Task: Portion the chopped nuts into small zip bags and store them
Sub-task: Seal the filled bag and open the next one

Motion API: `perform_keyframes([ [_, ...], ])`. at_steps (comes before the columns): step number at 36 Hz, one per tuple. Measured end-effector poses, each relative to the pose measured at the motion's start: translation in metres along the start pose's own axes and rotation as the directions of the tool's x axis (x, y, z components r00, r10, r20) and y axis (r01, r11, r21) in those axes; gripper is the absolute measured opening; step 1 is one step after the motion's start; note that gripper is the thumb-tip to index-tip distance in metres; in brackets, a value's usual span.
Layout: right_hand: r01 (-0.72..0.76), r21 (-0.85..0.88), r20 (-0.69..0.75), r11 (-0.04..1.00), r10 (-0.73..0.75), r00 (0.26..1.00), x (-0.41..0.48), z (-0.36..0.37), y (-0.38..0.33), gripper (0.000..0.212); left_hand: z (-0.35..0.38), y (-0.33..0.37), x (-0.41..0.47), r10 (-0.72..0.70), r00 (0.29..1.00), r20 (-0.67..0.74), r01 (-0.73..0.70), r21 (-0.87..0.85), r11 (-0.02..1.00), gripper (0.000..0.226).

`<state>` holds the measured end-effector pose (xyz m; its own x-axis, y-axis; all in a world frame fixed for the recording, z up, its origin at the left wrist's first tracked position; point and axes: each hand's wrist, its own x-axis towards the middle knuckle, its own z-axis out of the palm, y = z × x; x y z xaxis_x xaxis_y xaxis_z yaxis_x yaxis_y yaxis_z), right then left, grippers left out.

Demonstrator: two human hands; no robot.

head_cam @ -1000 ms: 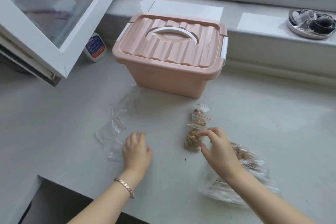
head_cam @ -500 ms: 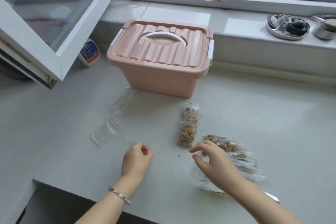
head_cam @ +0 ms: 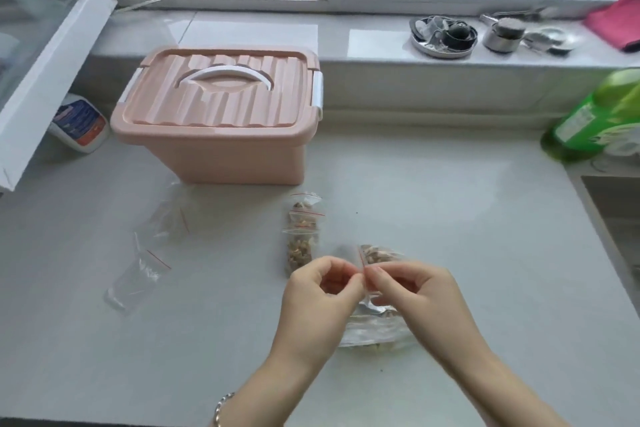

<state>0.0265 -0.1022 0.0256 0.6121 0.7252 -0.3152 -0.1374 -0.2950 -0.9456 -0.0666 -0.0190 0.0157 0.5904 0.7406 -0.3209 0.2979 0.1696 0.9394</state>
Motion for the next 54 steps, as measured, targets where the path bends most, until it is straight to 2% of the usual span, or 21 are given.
perform_keyframes([
  [7, -0.076, 0.047, 0.004, 0.996, 0.076, 0.997, -0.011, -0.011, 0.006, 0.023, 0.010, -0.005, -0.002, -0.036, 0.996, 0.081, 0.036, 0.000, 0.999, 0.016],
  [16, -0.111, 0.064, 0.002, 0.992, 0.112, 0.994, -0.012, -0.017, 0.013, 0.023, 0.011, -0.008, -0.003, -0.023, 0.986, 0.166, 0.014, 0.053, 0.999, 0.016],
  [20, -0.111, 0.033, 0.004, 0.993, 0.111, 0.994, -0.012, -0.018, 0.016, 0.019, 0.012, -0.011, -0.002, -0.064, 0.980, 0.186, 0.055, 0.054, 0.997, 0.016],
  [23, -0.086, -0.025, 0.000, 0.996, 0.086, 0.996, -0.012, -0.018, 0.019, 0.020, 0.013, -0.011, -0.002, -0.105, 0.976, 0.188, 0.094, 0.067, 0.993, 0.015],
  [27, -0.031, -0.139, -0.022, 0.990, 0.029, 0.999, -0.014, -0.017, 0.023, 0.024, 0.012, -0.013, -0.002, -0.073, 0.979, 0.190, 0.026, 0.237, 0.971, 0.014],
  [30, 0.005, -0.218, -0.041, 0.976, -0.015, 0.999, -0.017, -0.018, 0.026, 0.029, 0.012, -0.015, -0.001, -0.080, 0.970, 0.231, 0.007, 0.302, 0.953, 0.016],
  [35, 0.023, -0.298, -0.002, 0.954, -0.025, 1.000, -0.017, -0.023, 0.030, 0.021, 0.008, -0.017, -0.001, -0.091, 0.936, 0.339, -0.004, 0.270, 0.963, 0.013],
  [40, 0.081, -0.402, -0.002, 0.912, -0.089, 0.996, -0.017, -0.021, 0.038, 0.023, 0.011, -0.022, -0.005, -0.059, 0.940, 0.337, -0.006, 0.187, 0.982, 0.012],
  [42, 0.061, -0.331, 0.003, 0.942, -0.063, 0.998, -0.017, -0.020, 0.039, 0.027, 0.013, -0.021, -0.007, -0.080, 0.931, 0.355, 0.052, 0.086, 0.995, 0.011],
  [45, -0.057, 0.023, 0.126, 0.998, 0.054, 0.991, -0.016, -0.021, 0.033, 0.025, 0.012, -0.019, -0.008, -0.164, 0.890, 0.425, 0.238, -0.127, 0.963, 0.008],
  [47, -0.129, 0.204, 0.192, 0.970, 0.089, 0.977, -0.015, -0.023, 0.030, 0.024, 0.011, -0.018, -0.010, -0.199, 0.861, 0.467, 0.345, -0.252, 0.904, 0.007],
  [50, -0.212, 0.398, 0.218, 0.892, 0.132, 0.967, -0.015, -0.025, 0.030, 0.031, 0.011, -0.017, -0.012, -0.231, 0.835, 0.500, 0.462, -0.408, 0.788, 0.009],
  [52, -0.185, 0.361, 0.150, 0.914, 0.139, 0.979, -0.015, -0.026, 0.029, 0.024, 0.013, -0.015, -0.013, -0.270, 0.846, 0.459, 0.470, -0.407, 0.783, 0.005],
  [54, -0.083, 0.122, 0.007, 0.989, 0.083, 0.997, -0.015, -0.026, 0.029, 0.015, 0.014, -0.013, -0.012, -0.260, 0.913, 0.314, 0.346, -0.261, 0.901, 0.011],
])
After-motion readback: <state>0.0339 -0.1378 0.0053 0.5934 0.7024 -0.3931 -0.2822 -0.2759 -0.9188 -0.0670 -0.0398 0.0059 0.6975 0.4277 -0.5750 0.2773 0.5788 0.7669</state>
